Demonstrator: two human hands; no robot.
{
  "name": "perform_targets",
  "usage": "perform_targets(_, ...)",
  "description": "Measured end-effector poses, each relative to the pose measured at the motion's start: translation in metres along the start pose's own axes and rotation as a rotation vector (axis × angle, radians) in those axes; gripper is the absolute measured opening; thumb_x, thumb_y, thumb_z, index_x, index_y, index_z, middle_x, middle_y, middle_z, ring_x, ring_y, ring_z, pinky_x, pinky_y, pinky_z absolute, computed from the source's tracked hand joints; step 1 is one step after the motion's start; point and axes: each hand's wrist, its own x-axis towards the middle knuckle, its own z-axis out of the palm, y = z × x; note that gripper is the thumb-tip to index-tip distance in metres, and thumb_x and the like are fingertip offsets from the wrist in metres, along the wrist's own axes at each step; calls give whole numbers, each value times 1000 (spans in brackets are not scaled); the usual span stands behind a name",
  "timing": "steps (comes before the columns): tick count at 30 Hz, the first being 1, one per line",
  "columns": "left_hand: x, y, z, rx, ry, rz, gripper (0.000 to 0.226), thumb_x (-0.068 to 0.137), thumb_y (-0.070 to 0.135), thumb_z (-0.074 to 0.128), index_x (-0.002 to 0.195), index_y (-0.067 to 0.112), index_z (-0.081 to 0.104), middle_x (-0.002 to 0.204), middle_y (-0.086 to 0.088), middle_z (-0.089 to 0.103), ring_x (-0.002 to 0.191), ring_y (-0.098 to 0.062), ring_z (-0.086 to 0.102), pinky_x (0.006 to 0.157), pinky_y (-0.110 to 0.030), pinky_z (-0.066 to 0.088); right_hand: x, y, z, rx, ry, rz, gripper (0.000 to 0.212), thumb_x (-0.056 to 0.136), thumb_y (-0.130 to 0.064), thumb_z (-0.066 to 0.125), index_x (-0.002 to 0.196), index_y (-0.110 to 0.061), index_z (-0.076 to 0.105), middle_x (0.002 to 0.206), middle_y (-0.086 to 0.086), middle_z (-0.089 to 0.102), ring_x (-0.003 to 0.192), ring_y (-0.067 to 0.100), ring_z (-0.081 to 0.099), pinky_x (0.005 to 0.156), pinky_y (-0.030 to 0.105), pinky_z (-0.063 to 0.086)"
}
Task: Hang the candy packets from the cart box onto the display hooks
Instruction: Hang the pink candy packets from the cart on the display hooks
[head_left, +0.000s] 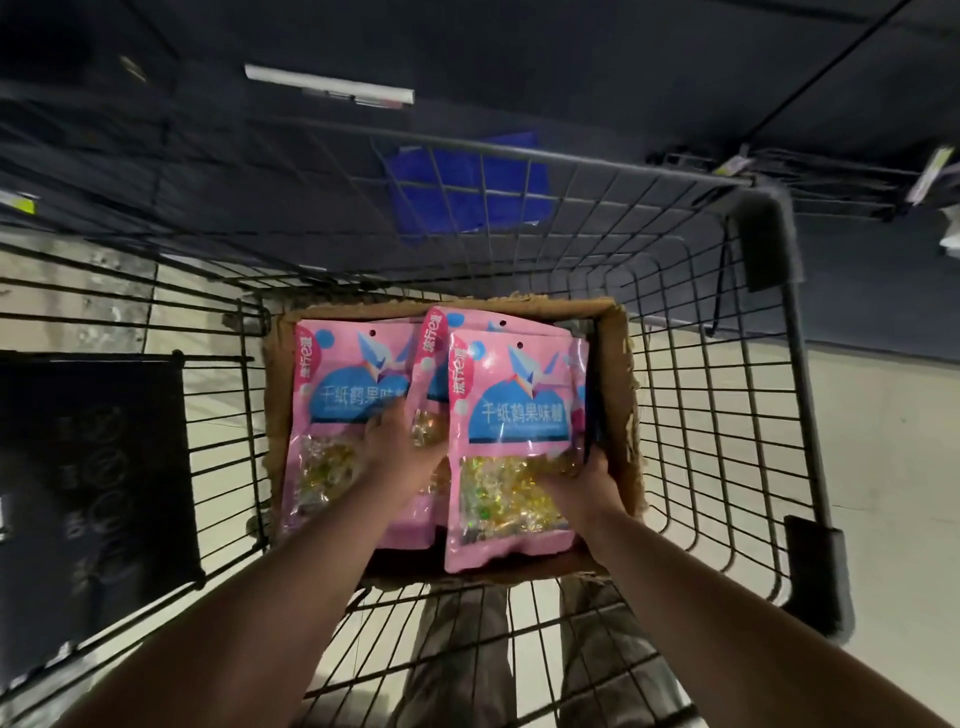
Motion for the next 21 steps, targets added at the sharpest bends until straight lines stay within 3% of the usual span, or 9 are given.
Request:
perform_targets(3, 4, -1, -4, -197, -75, -90, 56, 77, 22, 77, 126, 11, 52, 119, -9, 61, 102, -25, 60, 84, -35, 50, -1, 2, 0, 84, 8, 58, 95, 77, -37, 75, 150, -14, 20, 142, 15, 46, 126, 35, 48, 101, 39, 42)
perform_targets(7, 1, -10, -5, -381, -198, -140, 54, 77, 20, 78, 125, 10, 55, 119, -12, 64, 107, -30, 63, 95, -45, 51, 2, 8, -1, 59, -15, 57, 84, 76, -38, 76, 144, -15, 33, 134, 12, 54, 118, 31, 54, 95, 37, 46)
perform_targets(12, -7, -21, -5, -468, -237, -145, 30, 81, 30, 73, 106, 16, 63, 105, -7, 70, 99, -28, 66, 93, -47, 51, 0, 9, -2, 78, -51, 47, 85, 71, -38, 81, 139, -10, 39, 131, 10, 55, 118, 29, 54, 94, 36, 45)
perform_targets(16, -8, -26, -7, -492, -247, -164, 31, 83, 25, 72, 110, 16, 62, 107, -4, 68, 100, -24, 62, 92, -38, 45, -6, 7, -5, 101, -51, -37, 48, 73, -37, 79, 106, -11, 56, 105, 6, 65, 99, 24, 62, 82, 34, 52)
perform_targets(19, -13, -26, -8, -465, -238, -169, 36, 83, 22, 73, 115, 12, 60, 108, -6, 65, 96, -23, 59, 79, -32, 43, -14, 2, -14, 131, 21, -84, 46, 74, -32, 79, 108, -9, 57, 102, 7, 66, 92, 24, 64, 73, 31, 53)
perform_targets(21, -17, -27, -10, -461, -232, -188, 36, 83, 24, 73, 113, 8, 61, 108, -11, 67, 96, -26, 63, 81, -35, 49, -19, 1, -24, 136, 32, -141, 37, 77, -27, 77, 103, -6, 61, 97, 8, 69, 81, 23, 67, 64, 28, 57)
